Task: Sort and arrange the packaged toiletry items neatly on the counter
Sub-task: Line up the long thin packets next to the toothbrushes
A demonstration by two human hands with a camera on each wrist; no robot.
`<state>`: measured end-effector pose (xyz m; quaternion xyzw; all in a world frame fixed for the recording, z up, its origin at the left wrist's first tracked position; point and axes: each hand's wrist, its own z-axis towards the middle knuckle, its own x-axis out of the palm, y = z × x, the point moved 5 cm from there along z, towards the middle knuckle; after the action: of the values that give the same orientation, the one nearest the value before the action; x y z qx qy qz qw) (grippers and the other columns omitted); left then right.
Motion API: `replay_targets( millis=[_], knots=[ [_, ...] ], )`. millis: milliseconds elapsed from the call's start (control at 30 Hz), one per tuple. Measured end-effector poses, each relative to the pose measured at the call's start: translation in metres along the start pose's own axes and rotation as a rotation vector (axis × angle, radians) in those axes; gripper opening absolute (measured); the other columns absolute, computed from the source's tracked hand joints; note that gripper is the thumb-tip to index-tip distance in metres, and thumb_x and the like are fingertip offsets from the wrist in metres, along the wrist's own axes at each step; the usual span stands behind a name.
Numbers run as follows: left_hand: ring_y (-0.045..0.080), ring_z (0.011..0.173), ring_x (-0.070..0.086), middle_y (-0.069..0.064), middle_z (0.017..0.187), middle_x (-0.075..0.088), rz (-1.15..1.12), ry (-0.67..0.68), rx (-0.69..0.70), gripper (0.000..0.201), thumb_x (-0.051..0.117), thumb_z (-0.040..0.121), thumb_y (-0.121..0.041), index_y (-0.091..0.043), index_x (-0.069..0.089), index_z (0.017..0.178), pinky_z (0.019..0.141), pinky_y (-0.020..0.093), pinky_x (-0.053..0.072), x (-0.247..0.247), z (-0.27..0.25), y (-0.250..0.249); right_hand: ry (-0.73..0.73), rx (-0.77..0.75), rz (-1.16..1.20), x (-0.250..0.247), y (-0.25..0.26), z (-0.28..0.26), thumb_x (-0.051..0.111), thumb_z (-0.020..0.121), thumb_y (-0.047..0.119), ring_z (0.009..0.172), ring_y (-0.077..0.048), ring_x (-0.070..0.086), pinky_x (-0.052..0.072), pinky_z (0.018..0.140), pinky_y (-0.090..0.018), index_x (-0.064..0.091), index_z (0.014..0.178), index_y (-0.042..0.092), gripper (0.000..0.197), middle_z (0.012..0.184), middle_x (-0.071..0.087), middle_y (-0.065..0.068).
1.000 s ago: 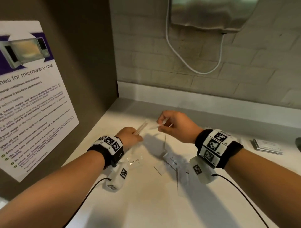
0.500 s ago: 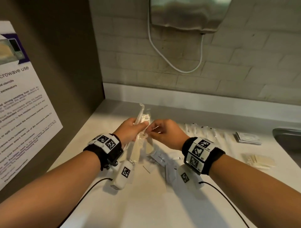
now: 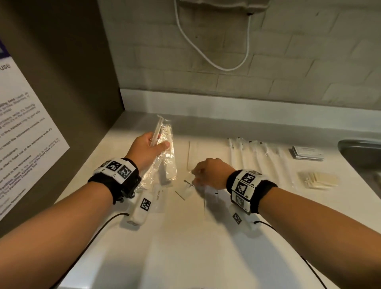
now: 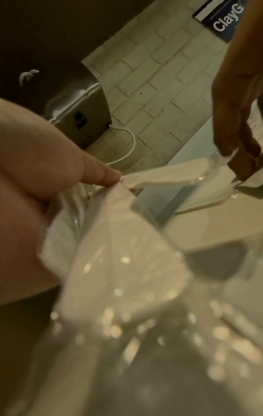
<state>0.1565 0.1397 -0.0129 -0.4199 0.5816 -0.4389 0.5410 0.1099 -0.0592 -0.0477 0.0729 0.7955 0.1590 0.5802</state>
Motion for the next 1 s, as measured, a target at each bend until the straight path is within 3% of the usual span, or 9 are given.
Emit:
replay_targets(
  millis=[133,333,433,500,667,733,800,900,1000],
  knots=[
    [0.012,0.092,0.062,-0.004,0.099,0.064,0.023,0.003,-0.016,0.039,0.070,0.089,-0.028,-0.021,0.057,0.126,0.074,0.022,0.045,-0.007,-0.004,0.011,-0.040,-0.032,0.000,0.011,0.000,-0.015,0.060,0.091,0.028,0.107,-0.022,0.060,0.051,0.095,-0.035,0.067,0.119,0.028,0.029,0.116,0.062,-0.003],
    [0.021,0.104,0.064,-0.002,0.107,0.065,0.060,0.020,-0.042,0.045,0.073,0.086,-0.031,-0.022,0.057,0.127,0.094,0.035,0.048,-0.009,0.000,0.017,0.055,-0.123,-0.098,0.020,0.023,-0.045,0.056,0.091,0.023,0.104,-0.022,0.052,0.049,0.089,-0.034,0.062,0.122,0.032,0.033,0.110,0.055,0.000],
    [0.020,0.105,0.063,-0.002,0.108,0.064,0.069,0.042,-0.041,0.047,0.072,0.087,-0.031,-0.021,0.056,0.130,0.090,0.031,0.046,-0.004,0.003,0.015,0.186,-0.130,-0.123,0.014,0.032,-0.047,0.061,0.086,0.036,0.094,-0.019,0.059,0.050,0.083,-0.032,0.069,0.107,0.026,0.024,0.094,0.062,0.005],
    [0.020,0.106,0.062,-0.004,0.108,0.063,0.073,0.053,-0.042,0.047,0.072,0.087,-0.031,-0.021,0.056,0.130,0.090,0.031,0.045,-0.001,0.006,0.014,0.254,-0.103,-0.069,0.005,0.037,-0.041,0.064,0.084,0.041,0.093,-0.015,0.063,0.050,0.089,-0.032,0.073,0.098,0.025,0.023,0.094,0.070,0.007],
    [0.019,0.104,0.062,-0.006,0.105,0.062,0.079,0.046,-0.036,0.045,0.071,0.088,-0.030,-0.022,0.057,0.130,0.087,0.029,0.044,-0.002,0.018,0.012,0.045,-0.058,-0.056,-0.034,0.038,0.011,0.056,0.093,0.040,0.103,-0.017,0.061,0.047,0.098,-0.032,0.068,0.115,0.017,0.034,0.117,0.067,0.000],
    [0.015,0.099,0.060,-0.009,0.101,0.060,0.078,0.052,-0.028,0.045,0.069,0.089,-0.028,-0.021,0.056,0.132,0.083,0.027,0.043,0.001,0.023,0.010,-0.032,0.041,-0.032,-0.041,0.031,0.035,0.054,0.093,0.042,0.105,-0.022,0.061,0.049,0.090,-0.032,0.062,0.121,0.010,0.043,0.120,0.065,-0.006],
    [0.015,0.099,0.060,-0.010,0.101,0.061,0.092,0.066,-0.036,0.042,0.069,0.089,-0.028,-0.022,0.058,0.129,0.085,0.029,0.044,0.006,0.029,0.010,-0.066,0.172,0.025,-0.041,0.023,0.054,0.058,0.089,0.050,0.093,-0.023,0.062,0.049,0.077,-0.031,0.058,0.116,0.007,0.051,0.112,0.067,-0.009],
    [0.023,0.096,0.063,0.003,0.100,0.067,0.152,0.110,-0.037,0.022,0.070,0.088,-0.029,-0.019,0.065,0.107,0.081,0.032,0.049,0.015,0.038,0.009,-0.053,0.340,0.135,-0.029,0.013,0.072,0.066,0.079,0.057,0.087,-0.024,0.064,0.053,0.073,-0.033,0.045,0.123,0.007,0.070,0.103,0.067,-0.008],
    [0.025,0.094,0.064,0.006,0.099,0.068,0.171,0.141,-0.054,0.025,0.072,0.087,-0.029,-0.016,0.066,0.108,0.087,0.037,0.050,0.021,0.047,0.010,-0.016,0.416,0.087,-0.023,0.009,0.080,0.074,0.066,0.057,0.072,-0.020,0.060,0.048,0.057,-0.030,0.045,0.119,0.007,0.078,0.088,0.060,-0.002]
  ],
)
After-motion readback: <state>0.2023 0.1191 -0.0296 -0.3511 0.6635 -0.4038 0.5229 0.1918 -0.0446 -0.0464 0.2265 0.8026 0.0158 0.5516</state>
